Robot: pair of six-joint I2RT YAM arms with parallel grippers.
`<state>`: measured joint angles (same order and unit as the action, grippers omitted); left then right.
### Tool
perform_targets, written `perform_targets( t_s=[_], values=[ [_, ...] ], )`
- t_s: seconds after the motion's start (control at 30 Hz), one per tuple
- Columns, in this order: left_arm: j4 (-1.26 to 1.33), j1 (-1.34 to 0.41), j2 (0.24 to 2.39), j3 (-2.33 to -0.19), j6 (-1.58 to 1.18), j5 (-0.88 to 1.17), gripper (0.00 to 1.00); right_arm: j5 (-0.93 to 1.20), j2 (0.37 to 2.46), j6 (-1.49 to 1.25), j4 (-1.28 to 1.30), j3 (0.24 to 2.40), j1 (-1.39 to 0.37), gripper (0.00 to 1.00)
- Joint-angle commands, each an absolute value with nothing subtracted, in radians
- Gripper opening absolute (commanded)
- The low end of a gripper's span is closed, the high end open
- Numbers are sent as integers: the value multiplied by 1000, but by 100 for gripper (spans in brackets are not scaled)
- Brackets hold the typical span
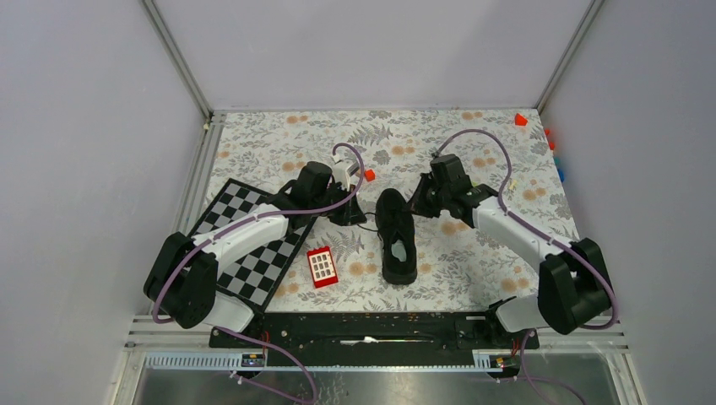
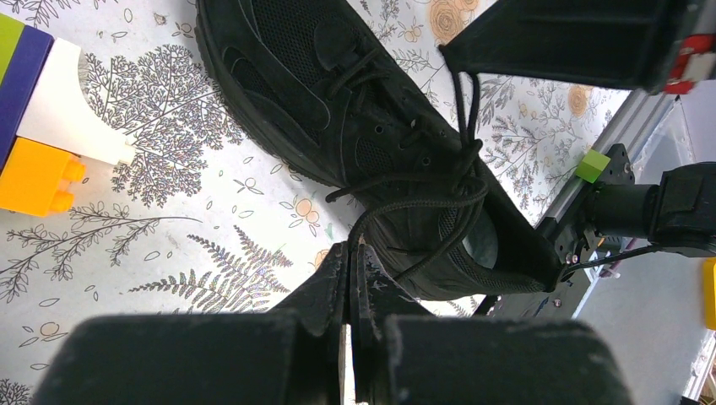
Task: Tie the shoes
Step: Tie the shoelace on the shoe.
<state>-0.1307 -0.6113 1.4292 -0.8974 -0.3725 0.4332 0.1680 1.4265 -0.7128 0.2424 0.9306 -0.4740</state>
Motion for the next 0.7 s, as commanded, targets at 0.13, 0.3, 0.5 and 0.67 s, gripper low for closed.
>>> perform_targets(
  t_s=[0.13,0.3,0.5,0.67],
  values=[
    [-113,-615,1425,-919,-368,403,0,66,1350,-692,245,903,-474,0],
    [-124,-614,1399,-888,-381,358,0,26,1337,-696,246,880,-474,0],
    [-127,-614,1361,-817,-396,340,0,-26,1308,-710,241,846,-474,0],
    [-144,-612,1328,-776,-397,313,0,-59,1282,-721,237,822,-474,0]
  ],
)
